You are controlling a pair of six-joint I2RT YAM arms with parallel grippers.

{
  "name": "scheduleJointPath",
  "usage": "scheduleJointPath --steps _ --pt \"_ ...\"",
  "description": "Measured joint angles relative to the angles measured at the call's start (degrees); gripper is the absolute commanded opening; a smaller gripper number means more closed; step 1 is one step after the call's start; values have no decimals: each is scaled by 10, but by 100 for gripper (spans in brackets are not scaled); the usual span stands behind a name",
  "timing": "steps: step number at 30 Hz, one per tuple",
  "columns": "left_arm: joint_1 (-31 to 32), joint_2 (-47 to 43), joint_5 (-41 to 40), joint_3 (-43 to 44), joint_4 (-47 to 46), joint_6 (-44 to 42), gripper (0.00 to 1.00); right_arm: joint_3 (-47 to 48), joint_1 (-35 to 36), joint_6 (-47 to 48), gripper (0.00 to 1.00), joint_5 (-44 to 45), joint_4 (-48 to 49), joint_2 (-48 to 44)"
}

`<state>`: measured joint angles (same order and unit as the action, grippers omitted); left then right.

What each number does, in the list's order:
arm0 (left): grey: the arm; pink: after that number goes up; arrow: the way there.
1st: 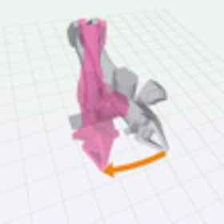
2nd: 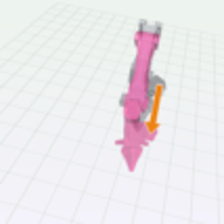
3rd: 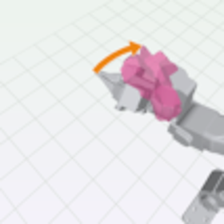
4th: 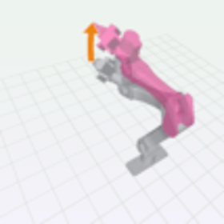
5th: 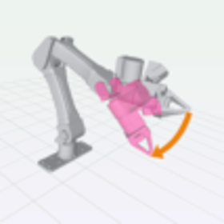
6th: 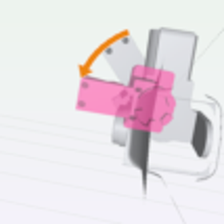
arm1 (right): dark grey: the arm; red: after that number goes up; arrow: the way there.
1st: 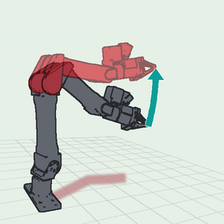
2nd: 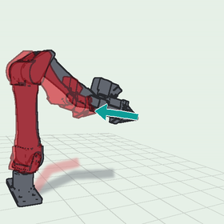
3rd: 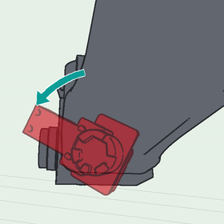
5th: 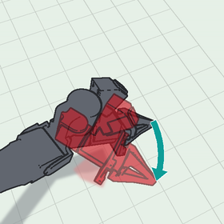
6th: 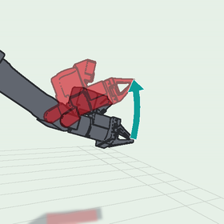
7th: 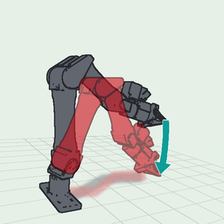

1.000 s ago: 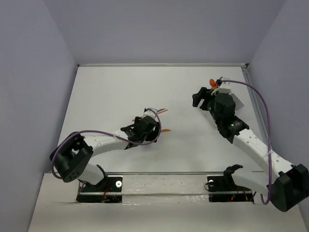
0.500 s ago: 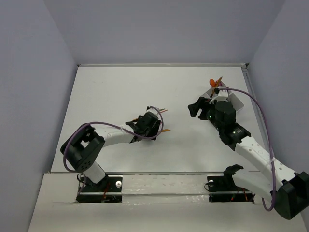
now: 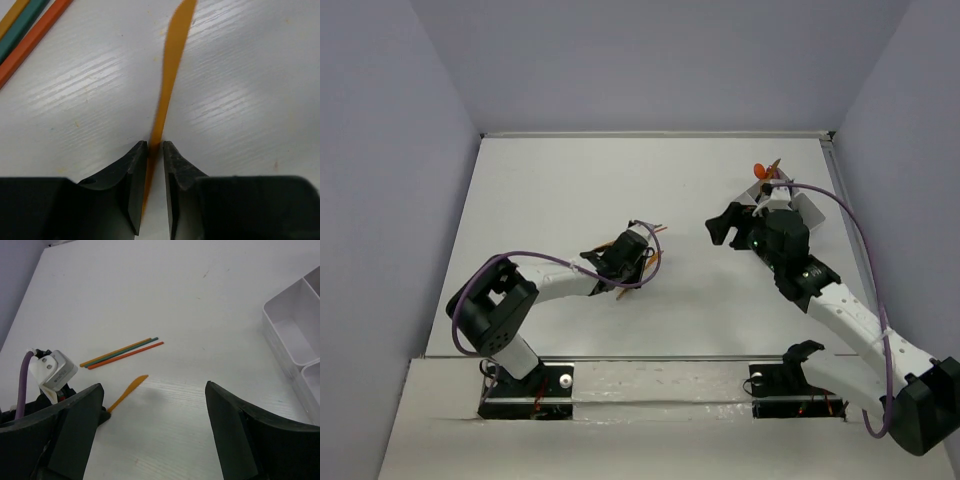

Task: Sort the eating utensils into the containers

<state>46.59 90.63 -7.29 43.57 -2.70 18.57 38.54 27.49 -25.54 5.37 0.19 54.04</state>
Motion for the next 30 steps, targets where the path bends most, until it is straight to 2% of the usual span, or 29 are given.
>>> scheduleJointPath --steps 2,4,11,12,20,30 --pt "0 0 7 -1 -2 0 15 1 0 1 95 -19 -10 2" --pt "0 0 11 -2 -4 1 7 1 0 -2 97 -47 -17 8" --pt "0 0 23 -9 -24 7 6 -27 0 -32 100 -129 -16 15" --pt "0 0 24 -10 -27 8 0 -36 1 -37 100 -137 -15 15" --pt "2 -9 29 -30 -58 15 0 -65 21 -91 100 -172 26 37" --pt "25 -108 45 -57 -95 36 0 -76 54 -176 100 -190 143 174"
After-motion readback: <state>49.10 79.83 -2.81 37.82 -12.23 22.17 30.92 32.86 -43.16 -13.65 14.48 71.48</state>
